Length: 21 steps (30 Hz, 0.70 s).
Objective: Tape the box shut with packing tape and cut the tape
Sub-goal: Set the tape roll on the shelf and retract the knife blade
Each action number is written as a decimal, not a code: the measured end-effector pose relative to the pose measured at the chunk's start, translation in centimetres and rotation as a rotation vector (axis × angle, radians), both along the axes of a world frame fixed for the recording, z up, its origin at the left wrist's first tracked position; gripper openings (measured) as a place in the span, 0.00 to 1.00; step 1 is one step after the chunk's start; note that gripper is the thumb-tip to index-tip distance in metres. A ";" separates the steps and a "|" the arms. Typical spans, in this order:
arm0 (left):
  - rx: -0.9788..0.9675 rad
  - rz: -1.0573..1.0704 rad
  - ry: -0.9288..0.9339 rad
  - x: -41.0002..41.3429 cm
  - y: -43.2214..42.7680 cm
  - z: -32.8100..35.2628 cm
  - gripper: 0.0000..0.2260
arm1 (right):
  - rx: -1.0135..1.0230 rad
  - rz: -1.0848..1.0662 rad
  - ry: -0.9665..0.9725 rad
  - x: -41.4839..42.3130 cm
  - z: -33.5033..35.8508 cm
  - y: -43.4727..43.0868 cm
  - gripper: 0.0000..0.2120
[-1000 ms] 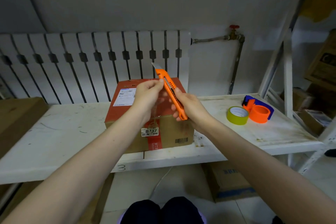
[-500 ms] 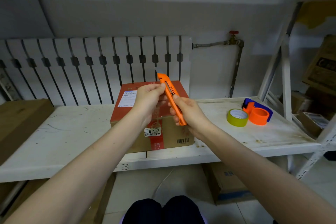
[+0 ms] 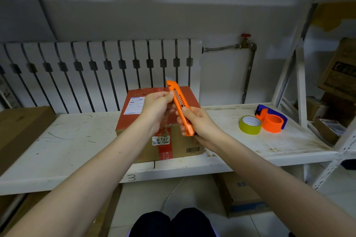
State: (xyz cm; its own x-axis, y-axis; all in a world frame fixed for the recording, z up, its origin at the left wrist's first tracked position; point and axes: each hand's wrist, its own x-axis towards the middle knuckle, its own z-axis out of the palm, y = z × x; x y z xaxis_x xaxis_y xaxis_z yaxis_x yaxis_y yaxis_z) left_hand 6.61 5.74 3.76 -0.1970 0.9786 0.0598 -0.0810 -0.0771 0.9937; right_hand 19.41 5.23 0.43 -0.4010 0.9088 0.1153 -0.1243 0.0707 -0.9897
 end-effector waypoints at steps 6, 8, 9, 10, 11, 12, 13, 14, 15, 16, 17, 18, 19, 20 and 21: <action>-0.032 0.001 -0.034 0.1 -0.1 -0.1 0.09 | -0.032 0.026 0.014 0.0 -0.3 -0.1 0.10; -0.041 0.003 -0.038 0.0 0.0 -0.2 0.09 | -0.035 0.032 0.014 0.0 -0.3 -0.1 0.10; -0.045 0.004 -0.044 0.0 0.0 -0.2 0.08 | -0.036 0.039 0.013 0.1 -0.4 -0.1 0.10; -0.048 0.004 -0.051 0.0 0.0 -0.2 0.08 | -0.035 0.046 0.012 0.1 -0.4 -0.1 0.10; -0.049 0.001 -0.055 0.0 0.0 -0.2 0.07 | -0.035 0.054 0.013 0.2 -0.4 -0.1 0.09; -0.047 -0.004 -0.052 0.0 0.1 -0.2 0.07 | -0.033 0.062 0.016 0.2 -0.5 -0.1 0.09; -0.042 -0.009 -0.045 0.0 0.0 -0.2 0.07 | -0.032 0.070 0.022 0.2 -0.5 -0.1 0.09; -0.038 -0.014 -0.036 0.0 0.0 -0.2 0.07 | -0.031 0.079 0.031 0.3 -0.5 -0.1 0.09; -0.035 -0.016 -0.030 0.0 0.0 -0.2 0.08 | -0.031 0.090 0.040 0.3 -0.6 -0.1 0.08; -0.034 -0.015 -0.030 0.0 0.0 -0.2 0.08 | -0.033 0.101 0.046 0.3 -0.6 -0.1 0.08; -0.034 -0.012 -0.033 0.0 0.0 -0.2 0.08 | -0.036 0.113 0.053 0.4 -0.6 -0.2 0.08; -0.035 -0.008 -0.037 0.0 0.0 -0.2 0.08 | -0.042 0.126 0.061 0.4 -0.6 -0.2 0.08; -0.036 -0.006 -0.040 0.0 0.0 -0.2 0.08 | -0.049 0.140 0.071 0.5 -0.7 -0.1 0.07; -0.037 -0.006 -0.044 0.0 0.0 -0.2 0.08 | -0.060 0.154 0.085 0.6 -0.7 -0.1 0.07; -0.040 -0.008 -0.051 0.0 0.0 -0.2 0.08 | -0.071 0.168 0.100 0.7 -0.6 -0.1 0.07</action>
State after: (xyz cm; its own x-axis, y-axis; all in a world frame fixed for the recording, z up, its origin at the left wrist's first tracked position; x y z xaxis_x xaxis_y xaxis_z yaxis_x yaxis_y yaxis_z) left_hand 6.59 5.69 3.54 -0.1909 0.9815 0.0106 -0.1322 -0.0365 0.9905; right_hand 20.07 5.11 -0.21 -0.5373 0.8374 0.1006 -0.2268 -0.0286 -0.9735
